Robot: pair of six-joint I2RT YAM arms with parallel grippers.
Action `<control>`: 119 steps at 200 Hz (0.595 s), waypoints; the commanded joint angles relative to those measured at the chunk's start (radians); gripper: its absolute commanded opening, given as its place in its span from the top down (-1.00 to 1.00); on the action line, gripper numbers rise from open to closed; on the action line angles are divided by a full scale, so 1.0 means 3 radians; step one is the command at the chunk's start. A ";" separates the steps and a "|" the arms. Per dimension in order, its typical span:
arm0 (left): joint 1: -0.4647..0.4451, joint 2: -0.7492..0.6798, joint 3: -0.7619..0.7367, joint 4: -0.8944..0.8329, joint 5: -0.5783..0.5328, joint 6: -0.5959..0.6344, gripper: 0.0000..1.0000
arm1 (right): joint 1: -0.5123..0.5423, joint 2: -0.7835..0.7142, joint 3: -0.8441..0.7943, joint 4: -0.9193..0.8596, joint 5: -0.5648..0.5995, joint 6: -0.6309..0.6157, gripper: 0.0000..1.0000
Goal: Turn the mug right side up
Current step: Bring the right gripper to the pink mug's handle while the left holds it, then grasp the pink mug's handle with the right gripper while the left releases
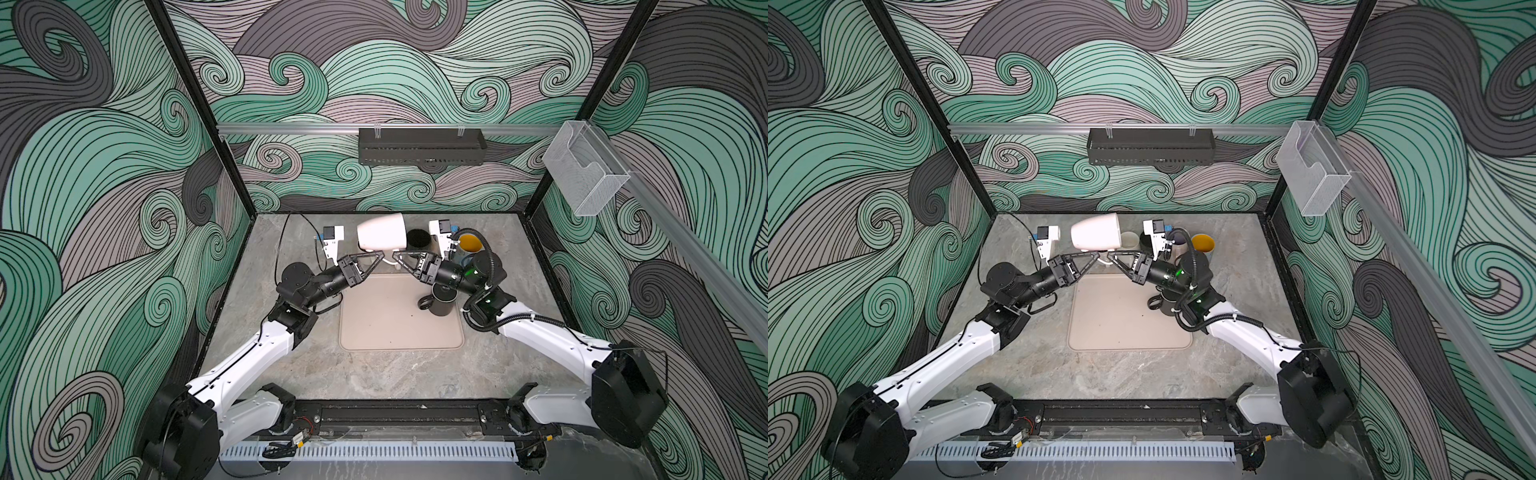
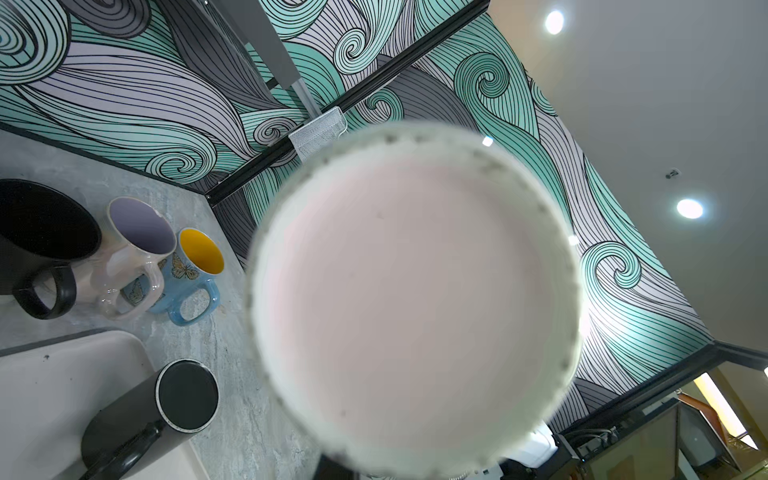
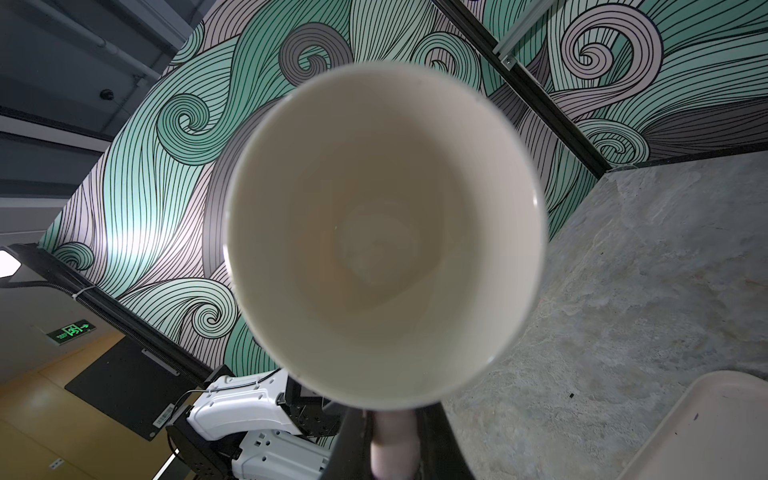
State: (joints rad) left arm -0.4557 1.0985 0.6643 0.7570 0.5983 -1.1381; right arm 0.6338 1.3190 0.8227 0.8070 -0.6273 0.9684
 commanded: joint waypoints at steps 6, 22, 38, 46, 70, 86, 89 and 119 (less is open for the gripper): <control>0.0072 0.0158 0.0076 0.0339 -0.0030 -0.0013 1.00 | 0.0033 -0.0036 0.0060 0.0227 -0.0147 0.0017 1.00; 0.0067 0.0226 0.0075 0.0450 0.0010 -0.0078 1.00 | 0.0042 -0.0016 0.0085 0.0258 -0.0148 0.0015 0.97; 0.0062 0.0258 0.0074 0.0478 0.0030 -0.0087 1.00 | 0.0055 0.0008 0.0120 0.0265 -0.0154 0.0019 0.89; 0.0059 0.0263 0.0072 0.0490 0.0034 -0.0085 1.00 | 0.0057 0.0027 0.0133 0.0266 -0.0157 0.0015 0.82; 0.0051 0.0265 0.0089 0.0478 0.0063 -0.0070 1.00 | 0.0061 0.0071 0.0174 0.0251 -0.0156 0.0019 0.71; 0.0045 0.0273 0.0101 0.0470 0.0084 -0.0064 1.00 | 0.0066 0.0102 0.0201 0.0255 -0.0154 0.0020 0.65; 0.0046 0.0278 0.0104 0.0469 0.0089 -0.0065 1.00 | 0.0066 0.0109 0.0203 0.0258 -0.0151 0.0022 0.64; 0.0034 0.0321 0.0124 0.0478 0.0137 -0.0066 1.00 | 0.0066 0.0168 0.0258 0.0263 -0.0152 0.0034 0.60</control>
State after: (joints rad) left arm -0.4416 1.1744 0.6647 0.8593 0.6216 -1.1790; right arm 0.6243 1.3613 0.8478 0.8108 -0.6102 0.9695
